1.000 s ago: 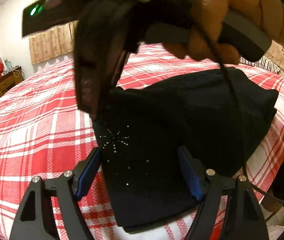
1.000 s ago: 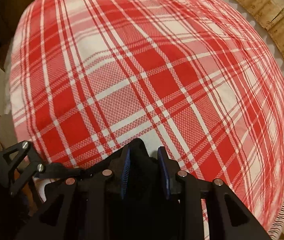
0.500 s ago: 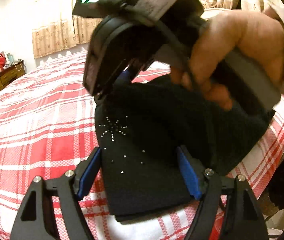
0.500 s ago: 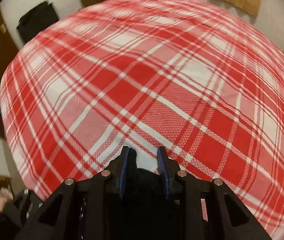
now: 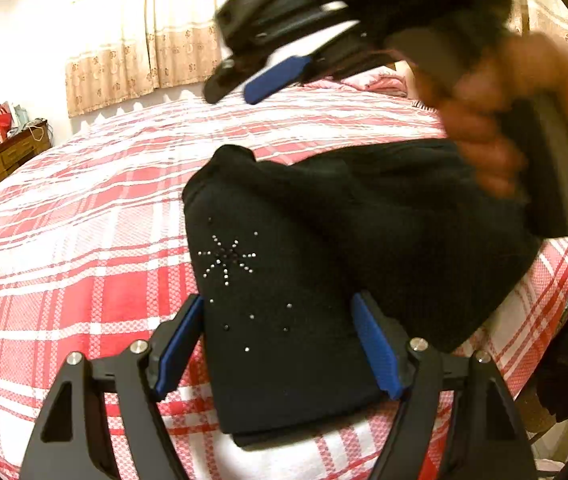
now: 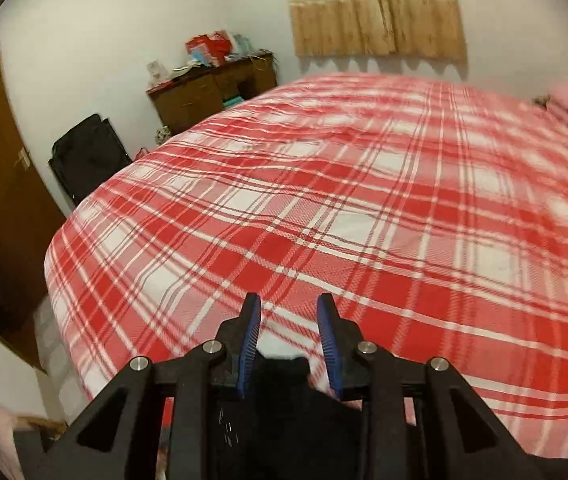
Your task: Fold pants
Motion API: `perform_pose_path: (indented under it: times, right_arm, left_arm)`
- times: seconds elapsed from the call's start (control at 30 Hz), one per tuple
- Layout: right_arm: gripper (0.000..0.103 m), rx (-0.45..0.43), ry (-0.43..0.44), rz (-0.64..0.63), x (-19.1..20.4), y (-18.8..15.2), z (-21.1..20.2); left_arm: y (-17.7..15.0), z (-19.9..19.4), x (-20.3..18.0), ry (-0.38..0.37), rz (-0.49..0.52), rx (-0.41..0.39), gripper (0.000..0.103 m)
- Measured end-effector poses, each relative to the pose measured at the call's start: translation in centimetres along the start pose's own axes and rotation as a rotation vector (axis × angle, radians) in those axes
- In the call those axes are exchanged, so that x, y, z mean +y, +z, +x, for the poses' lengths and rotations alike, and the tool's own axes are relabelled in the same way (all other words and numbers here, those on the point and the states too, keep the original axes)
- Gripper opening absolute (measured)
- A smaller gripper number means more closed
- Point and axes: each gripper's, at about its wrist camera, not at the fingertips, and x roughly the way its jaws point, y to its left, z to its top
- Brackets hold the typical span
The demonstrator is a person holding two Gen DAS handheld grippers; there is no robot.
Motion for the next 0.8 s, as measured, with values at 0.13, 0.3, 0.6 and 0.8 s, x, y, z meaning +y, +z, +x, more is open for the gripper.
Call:
perform_pose_path:
  times: [0.13, 0.3, 0.6, 0.8]
  right_arm:
    - [0.031, 0.101, -0.024, -0.066, 1.5, -2.1, 1.7]
    - [0.051, 0.207, -0.135, -0.086, 1.4, -3.3, 5.8]
    - [0.074, 0.059, -0.012, 0.163, -2.1, -3.0, 3.4]
    - [0.074, -0.142, -0.092, 0.19, -2.9, -4.4, -5.3]
  left_arm:
    - [0.0, 0.5, 0.8, 0.007, 0.0, 0.001, 0.079]
    - [-0.1, 0.8, 0.4, 0.019, 0.008, 0.002, 0.079]
    - [-0.3, 0.8, 0.2, 0.016, 0.001, -0.002, 0.079]
    - [-0.3, 0.9, 0.9, 0.01, -0.02, 0.006, 0.084]
